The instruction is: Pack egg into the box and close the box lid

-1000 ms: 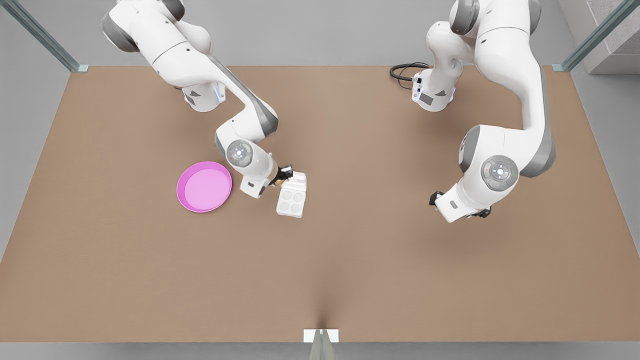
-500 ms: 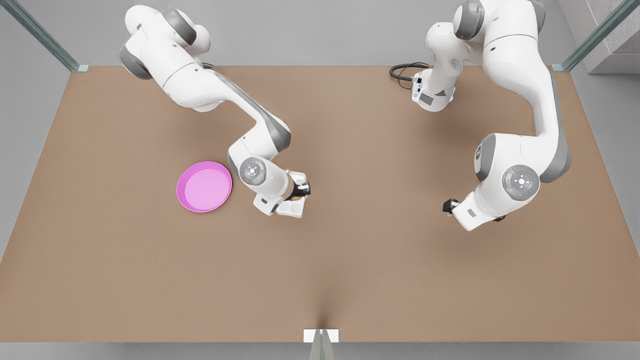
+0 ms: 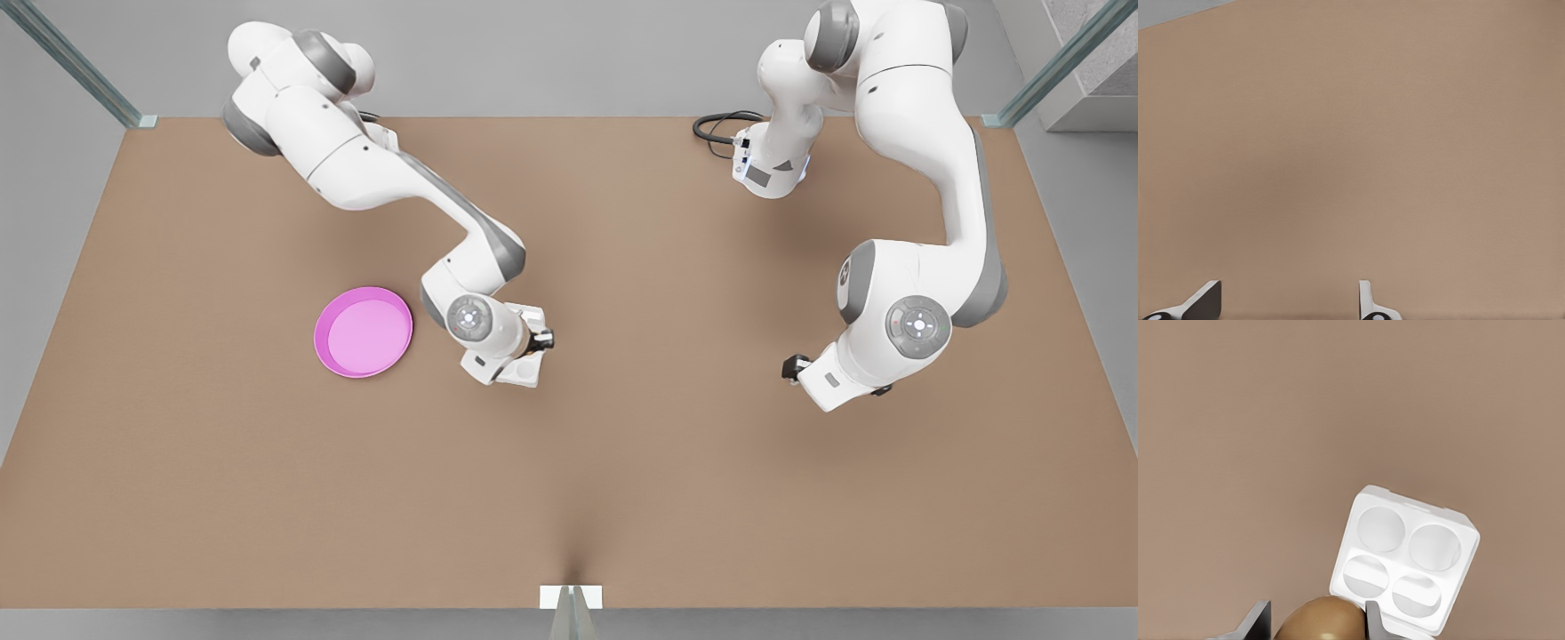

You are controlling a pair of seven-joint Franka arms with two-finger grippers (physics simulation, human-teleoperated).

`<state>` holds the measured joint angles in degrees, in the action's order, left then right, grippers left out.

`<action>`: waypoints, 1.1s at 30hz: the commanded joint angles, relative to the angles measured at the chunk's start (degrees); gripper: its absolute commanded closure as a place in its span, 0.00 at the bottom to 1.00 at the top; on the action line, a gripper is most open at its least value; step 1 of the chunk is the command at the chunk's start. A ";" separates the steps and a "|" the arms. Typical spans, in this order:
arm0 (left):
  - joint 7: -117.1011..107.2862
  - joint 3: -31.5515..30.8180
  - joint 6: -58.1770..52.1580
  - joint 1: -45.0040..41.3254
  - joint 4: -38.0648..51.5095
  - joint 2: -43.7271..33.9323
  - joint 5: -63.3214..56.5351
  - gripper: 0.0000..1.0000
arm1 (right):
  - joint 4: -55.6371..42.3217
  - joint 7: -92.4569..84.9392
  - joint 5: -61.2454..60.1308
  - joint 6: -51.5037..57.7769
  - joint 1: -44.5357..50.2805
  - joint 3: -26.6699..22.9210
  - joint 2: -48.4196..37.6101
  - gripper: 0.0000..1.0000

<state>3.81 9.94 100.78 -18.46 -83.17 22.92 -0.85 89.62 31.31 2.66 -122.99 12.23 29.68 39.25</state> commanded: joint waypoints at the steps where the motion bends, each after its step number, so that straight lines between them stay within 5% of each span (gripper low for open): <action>1: -0.11 -0.01 0.03 0.00 0.03 -0.07 -0.03 0.00 | 0.11 3.32 1.12 -2.43 -0.01 0.02 0.21 0.45; 16: -0.03 -0.01 0.11 0.00 -0.06 0.37 0.76 0.00 | 6.27 2.44 3.58 -5.33 -0.98 -0.33 0.30 0.43; 18: -0.03 -0.01 0.11 0.00 -0.06 0.37 0.76 0.00 | 6.09 2.53 3.58 -5.33 -0.98 -0.33 0.30 0.00; 23: -0.03 -0.01 0.11 -0.09 0.03 0.55 0.76 0.00 | 5.30 2.44 3.58 -5.15 -0.89 -0.24 0.12 0.00; 26: -0.11 -0.01 0.11 -0.09 0.03 0.55 0.76 0.00 | -8.66 -11.33 3.14 -4.10 -2.03 0.73 -1.62 0.00; 27: -0.38 -0.10 -0.59 -0.97 0.03 0.63 0.67 0.00 | -11.39 -21.27 2.87 3.70 -11.14 6.94 -8.12 0.00; 28: -0.47 -1.67 -4.54 -1.84 0.20 0.28 0.67 0.00 | -13.68 -21.73 2.96 20.46 -28.18 21.17 -14.45 0.00; 29: -7.73 -1.68 -5.77 -5.70 1.43 0.28 0.50 0.00 | -15.79 -24.96 3.57 41.40 -36.41 23.85 -23.94 0.00; 30: -22.68 -1.77 -10.25 -11.85 1.52 0.28 0.58 0.00 | -14.04 -29.29 3.05 42.83 -17.46 -3.96 -31.60 0.00; 31: -40.26 -2.03 -17.02 -21.61 3.10 0.55 2.07 0.59 | -0.53 -28.67 1.21 40.13 -4.93 -21.51 -37.05 0.00; 32: -54.68 -2.03 -16.32 -25.48 3.19 3.35 13.84 0.79 | 5.56 -28.41 0.15 30.00 -9.15 -21.42 -37.85 0.00; 33: -56.89 -2.03 -14.83 -29.53 3.19 4.50 17.19 0.79 | 4.86 -25.52 -0.64 31.40 -11.97 -21.33 -37.76 0.00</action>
<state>-6.40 7.88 92.36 -45.06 -80.21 26.47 7.05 91.74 23.31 3.99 -101.57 2.38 11.18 3.22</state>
